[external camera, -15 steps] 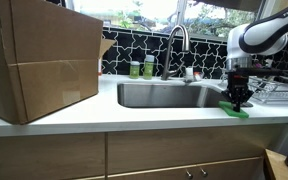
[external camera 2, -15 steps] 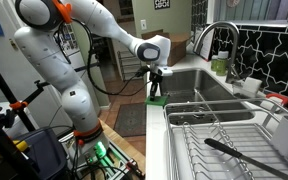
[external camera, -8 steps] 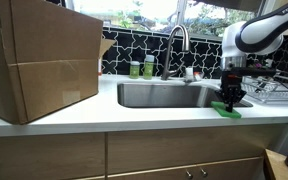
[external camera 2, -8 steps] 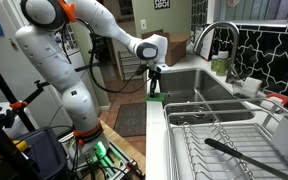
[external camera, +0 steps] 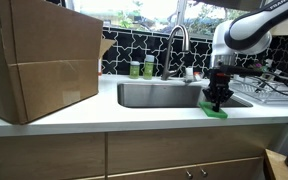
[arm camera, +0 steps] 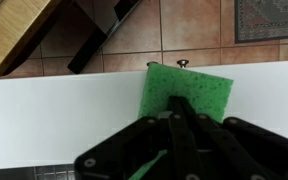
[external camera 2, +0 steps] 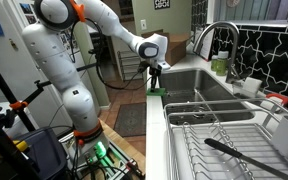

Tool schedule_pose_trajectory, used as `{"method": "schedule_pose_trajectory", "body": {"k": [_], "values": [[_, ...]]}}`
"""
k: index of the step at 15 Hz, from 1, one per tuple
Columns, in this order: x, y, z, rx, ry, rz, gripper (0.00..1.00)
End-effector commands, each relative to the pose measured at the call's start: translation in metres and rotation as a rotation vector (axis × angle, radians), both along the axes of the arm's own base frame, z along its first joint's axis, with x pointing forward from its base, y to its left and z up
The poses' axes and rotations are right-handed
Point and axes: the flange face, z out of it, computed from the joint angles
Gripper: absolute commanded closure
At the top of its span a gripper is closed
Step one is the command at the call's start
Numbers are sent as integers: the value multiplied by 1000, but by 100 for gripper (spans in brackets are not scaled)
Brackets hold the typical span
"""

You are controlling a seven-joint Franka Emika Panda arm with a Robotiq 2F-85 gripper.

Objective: Take the sponge out of the sink

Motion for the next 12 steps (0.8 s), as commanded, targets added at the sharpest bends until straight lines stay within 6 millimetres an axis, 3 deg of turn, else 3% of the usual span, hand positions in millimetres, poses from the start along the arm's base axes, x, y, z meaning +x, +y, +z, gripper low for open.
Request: {"method": "schedule_pose_trajectory", "body": {"k": [1,12], "values": [[21,16,-9,38,-13,39,95],[58,50,-9,38,-14,120,94]]}}
